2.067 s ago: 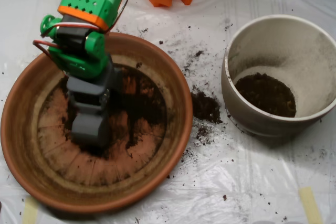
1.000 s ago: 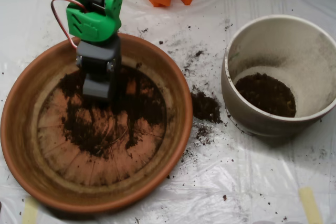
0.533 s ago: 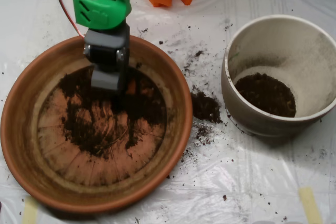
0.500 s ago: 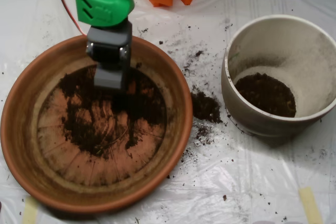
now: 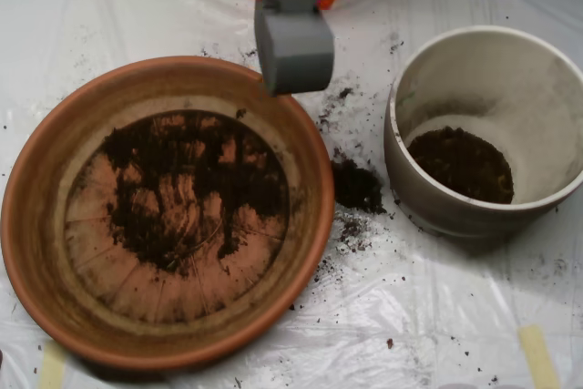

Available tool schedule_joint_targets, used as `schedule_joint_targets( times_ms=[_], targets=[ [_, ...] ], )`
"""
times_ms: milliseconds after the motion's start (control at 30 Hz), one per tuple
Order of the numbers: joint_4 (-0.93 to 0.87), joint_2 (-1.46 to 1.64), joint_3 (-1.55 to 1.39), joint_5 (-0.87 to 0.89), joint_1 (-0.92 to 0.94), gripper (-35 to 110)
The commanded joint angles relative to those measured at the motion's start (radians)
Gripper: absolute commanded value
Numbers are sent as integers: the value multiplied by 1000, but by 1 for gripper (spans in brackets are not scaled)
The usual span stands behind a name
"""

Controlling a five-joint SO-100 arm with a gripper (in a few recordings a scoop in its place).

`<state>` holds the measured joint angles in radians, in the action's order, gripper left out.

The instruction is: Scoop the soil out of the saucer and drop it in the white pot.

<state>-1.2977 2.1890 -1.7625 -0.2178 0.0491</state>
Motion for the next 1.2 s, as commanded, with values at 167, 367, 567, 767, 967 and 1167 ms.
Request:
schedule_joint_targets(
  times_ms=[167,367,567,767,967,1167],
  targets=[
    [-156,-114,393,34,-189,-1],
    [-192,-229,463,-25,-336,-1],
    [-201,-325,480,-83,-428,-1],
    [-213,-423,525,-95,-437,0],
    [-160,-382,497,-118,-466,0],
    [-120,-341,502,-92,-518,0]
  ],
)
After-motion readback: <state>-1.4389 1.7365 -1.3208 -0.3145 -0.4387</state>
